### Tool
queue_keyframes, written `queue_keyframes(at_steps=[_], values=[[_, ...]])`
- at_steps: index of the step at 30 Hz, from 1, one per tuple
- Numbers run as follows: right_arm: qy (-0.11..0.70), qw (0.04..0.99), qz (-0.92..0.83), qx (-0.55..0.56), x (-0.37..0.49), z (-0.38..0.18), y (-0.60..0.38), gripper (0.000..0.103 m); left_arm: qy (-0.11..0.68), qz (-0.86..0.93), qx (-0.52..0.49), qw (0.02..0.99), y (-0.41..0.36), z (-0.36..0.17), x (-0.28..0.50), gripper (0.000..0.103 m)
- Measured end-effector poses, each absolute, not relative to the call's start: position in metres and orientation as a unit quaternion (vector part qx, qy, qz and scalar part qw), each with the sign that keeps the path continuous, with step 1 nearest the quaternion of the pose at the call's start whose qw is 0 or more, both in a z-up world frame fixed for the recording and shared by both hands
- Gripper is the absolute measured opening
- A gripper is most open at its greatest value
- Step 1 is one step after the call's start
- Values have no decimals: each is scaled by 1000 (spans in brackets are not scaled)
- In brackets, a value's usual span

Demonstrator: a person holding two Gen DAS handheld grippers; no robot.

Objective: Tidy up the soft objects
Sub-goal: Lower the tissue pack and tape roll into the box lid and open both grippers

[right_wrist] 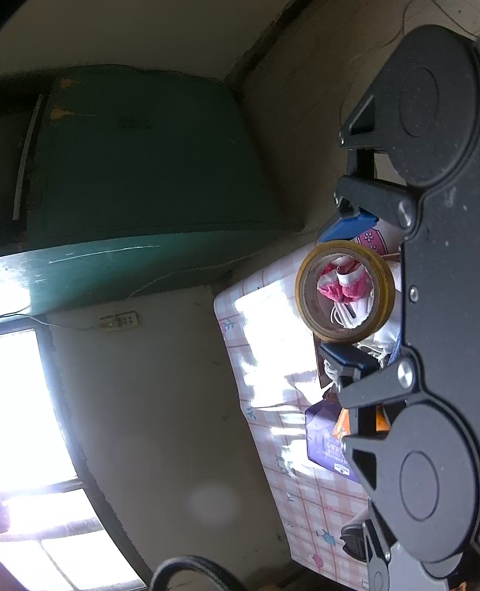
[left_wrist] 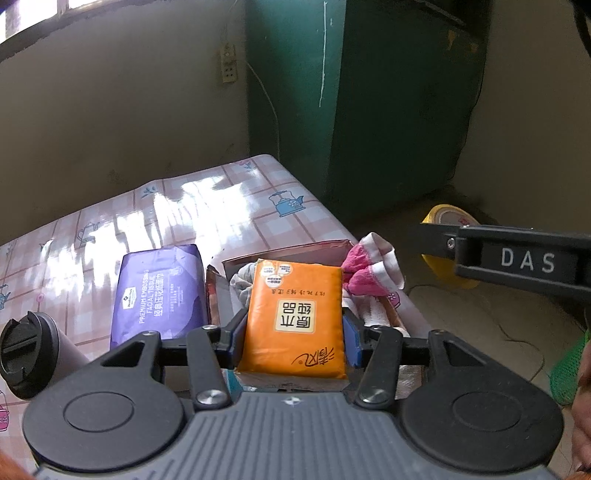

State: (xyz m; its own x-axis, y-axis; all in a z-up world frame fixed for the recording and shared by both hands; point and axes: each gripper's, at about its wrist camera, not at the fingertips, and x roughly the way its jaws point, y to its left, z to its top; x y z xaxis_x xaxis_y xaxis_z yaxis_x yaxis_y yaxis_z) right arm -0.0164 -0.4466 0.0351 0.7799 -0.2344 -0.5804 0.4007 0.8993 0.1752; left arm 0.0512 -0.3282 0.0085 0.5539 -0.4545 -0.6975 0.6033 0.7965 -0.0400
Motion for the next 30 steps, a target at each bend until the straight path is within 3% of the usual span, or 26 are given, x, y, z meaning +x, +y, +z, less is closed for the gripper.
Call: queue_keyframes(at_steps=[30], values=[[306,928,-155,147,5,26,-450,72,368,-308,107,871,-338,-3,71,53]])
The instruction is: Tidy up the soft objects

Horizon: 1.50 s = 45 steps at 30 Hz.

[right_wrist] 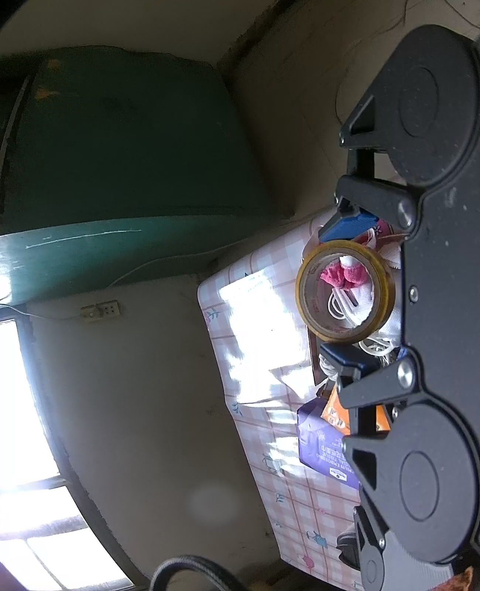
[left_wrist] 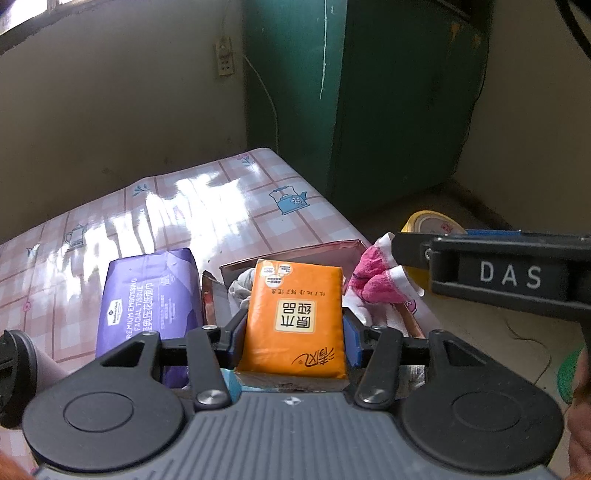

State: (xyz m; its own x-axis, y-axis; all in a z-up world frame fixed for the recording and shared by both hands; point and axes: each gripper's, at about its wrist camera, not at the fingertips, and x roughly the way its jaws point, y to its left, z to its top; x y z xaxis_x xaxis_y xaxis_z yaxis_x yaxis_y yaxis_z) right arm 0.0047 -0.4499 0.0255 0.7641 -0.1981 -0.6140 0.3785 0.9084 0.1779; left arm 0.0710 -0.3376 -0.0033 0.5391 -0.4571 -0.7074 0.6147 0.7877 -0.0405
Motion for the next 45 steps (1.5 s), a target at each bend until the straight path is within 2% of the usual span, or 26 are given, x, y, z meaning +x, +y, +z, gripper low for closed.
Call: queue_keyframes(at_steps=[14,15,16,17,24,32,39,41,45], values=[[310,924,-152,163,15,19,-457,73,364,-323,88,869,-344,-11,94,55],[308,925,-151,166,14,19,-458,74,360,-329,85,869,-344,-12,95,57],[304,926,-146,168,14,19,-459,77,358,-335,82,868,-344,-12,96,68],[302,927,-146,167,14,19,-460,77,357,-337,79,868,-344,-12,97,75],[298,930,-147,159,3,26,-456,77,365,-328,79,868,-335,-11,98,77],[295,935,-152,123,-24,40,-445,79,365,-300,76,878,-313,10,70,91],[307,936,-143,91,-58,44,-427,81,366,-270,70,888,-292,23,35,96],[315,934,-143,88,-68,42,-423,81,369,-254,67,891,-286,21,23,103],[327,932,-137,78,-89,35,-417,81,383,-242,73,888,-281,12,5,103]])
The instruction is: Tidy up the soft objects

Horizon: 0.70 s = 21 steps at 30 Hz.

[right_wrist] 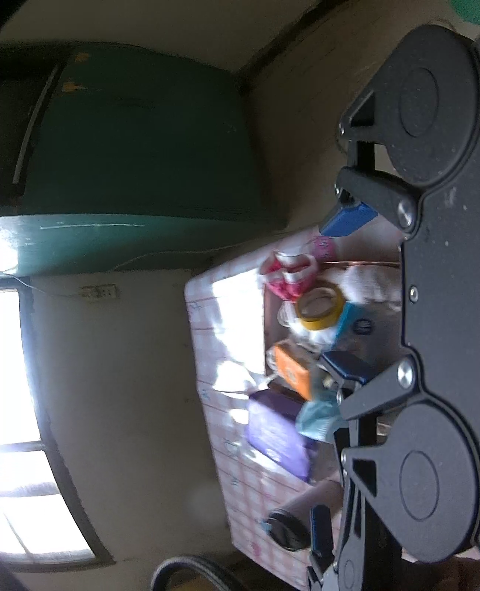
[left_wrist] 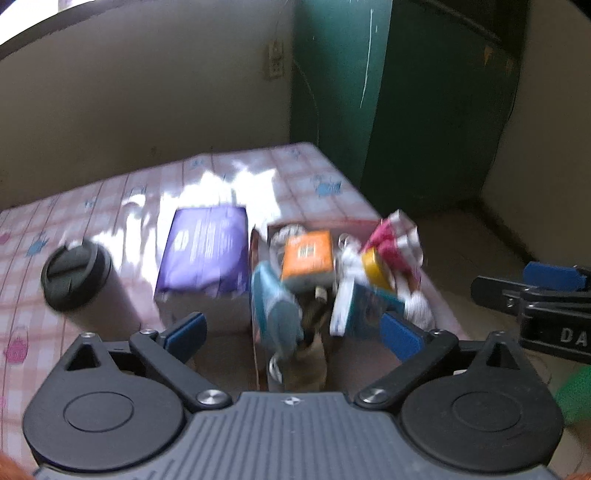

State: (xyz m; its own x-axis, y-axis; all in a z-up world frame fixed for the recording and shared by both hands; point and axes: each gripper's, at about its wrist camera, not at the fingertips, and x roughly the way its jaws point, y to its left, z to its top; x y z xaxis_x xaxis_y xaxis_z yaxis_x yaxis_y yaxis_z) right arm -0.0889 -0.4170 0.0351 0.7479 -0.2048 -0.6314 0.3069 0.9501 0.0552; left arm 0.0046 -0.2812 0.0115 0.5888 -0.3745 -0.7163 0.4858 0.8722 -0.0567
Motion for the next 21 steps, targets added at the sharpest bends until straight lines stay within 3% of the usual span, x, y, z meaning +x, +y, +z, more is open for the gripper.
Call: queue_keyframes(at_steps=[21], values=[[373,920,-107,48,-126,4,-396,82,429,-216,91,872,-270,-26,-38,103]])
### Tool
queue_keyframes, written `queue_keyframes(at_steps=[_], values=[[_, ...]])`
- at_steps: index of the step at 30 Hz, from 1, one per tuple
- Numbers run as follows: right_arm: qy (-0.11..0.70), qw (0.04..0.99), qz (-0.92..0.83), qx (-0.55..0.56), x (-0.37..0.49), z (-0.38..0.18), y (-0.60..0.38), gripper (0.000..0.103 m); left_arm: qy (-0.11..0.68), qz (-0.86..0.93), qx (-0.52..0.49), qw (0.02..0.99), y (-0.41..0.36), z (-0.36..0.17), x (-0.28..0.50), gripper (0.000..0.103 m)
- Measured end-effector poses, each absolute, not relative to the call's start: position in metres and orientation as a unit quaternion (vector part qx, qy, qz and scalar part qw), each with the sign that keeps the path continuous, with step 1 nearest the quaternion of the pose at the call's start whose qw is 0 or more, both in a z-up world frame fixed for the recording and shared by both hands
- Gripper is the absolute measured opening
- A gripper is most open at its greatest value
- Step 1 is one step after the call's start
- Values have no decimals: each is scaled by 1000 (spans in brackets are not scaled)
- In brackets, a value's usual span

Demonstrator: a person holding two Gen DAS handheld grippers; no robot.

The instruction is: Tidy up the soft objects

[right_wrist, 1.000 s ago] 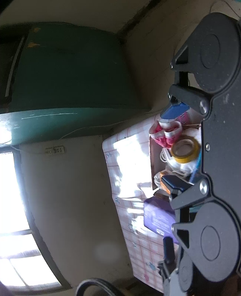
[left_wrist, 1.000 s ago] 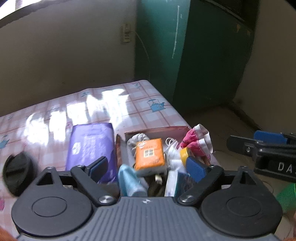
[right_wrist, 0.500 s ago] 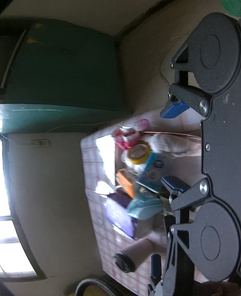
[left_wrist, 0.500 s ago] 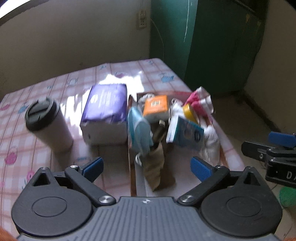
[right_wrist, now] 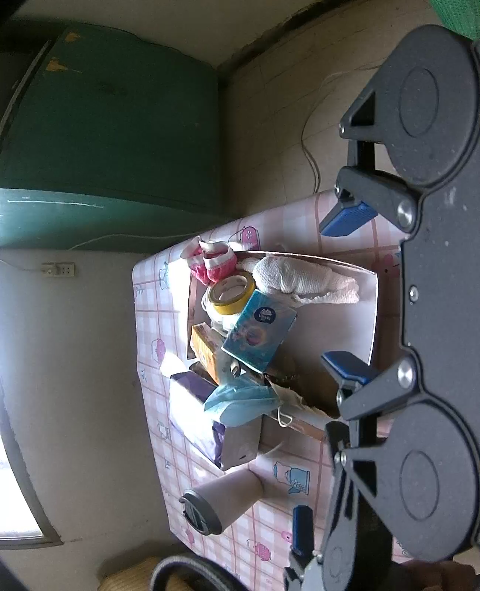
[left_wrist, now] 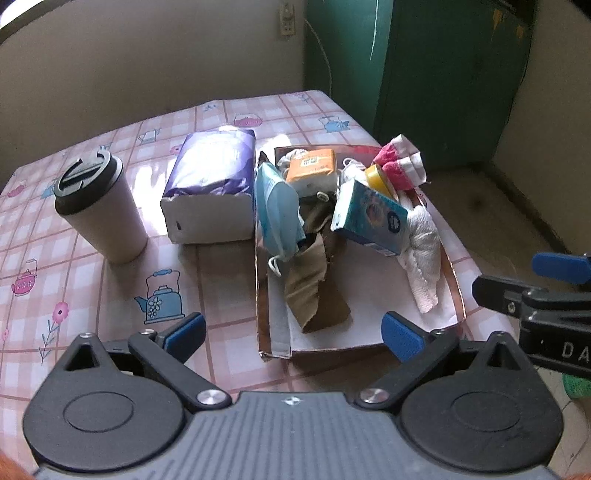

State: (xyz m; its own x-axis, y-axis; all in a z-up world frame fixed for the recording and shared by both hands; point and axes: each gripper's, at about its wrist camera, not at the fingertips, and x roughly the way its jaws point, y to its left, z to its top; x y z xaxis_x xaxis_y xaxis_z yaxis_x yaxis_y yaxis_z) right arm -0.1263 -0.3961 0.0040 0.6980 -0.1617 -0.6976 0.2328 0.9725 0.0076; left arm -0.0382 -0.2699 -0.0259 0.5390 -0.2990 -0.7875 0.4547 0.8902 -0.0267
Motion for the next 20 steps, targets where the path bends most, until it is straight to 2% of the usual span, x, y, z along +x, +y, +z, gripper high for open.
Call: queue_keyframes(at_steps=[20], values=[[379,918,-104,44,-122,3,-395,82,424,-220,99,873,-270,-29,-36,103]])
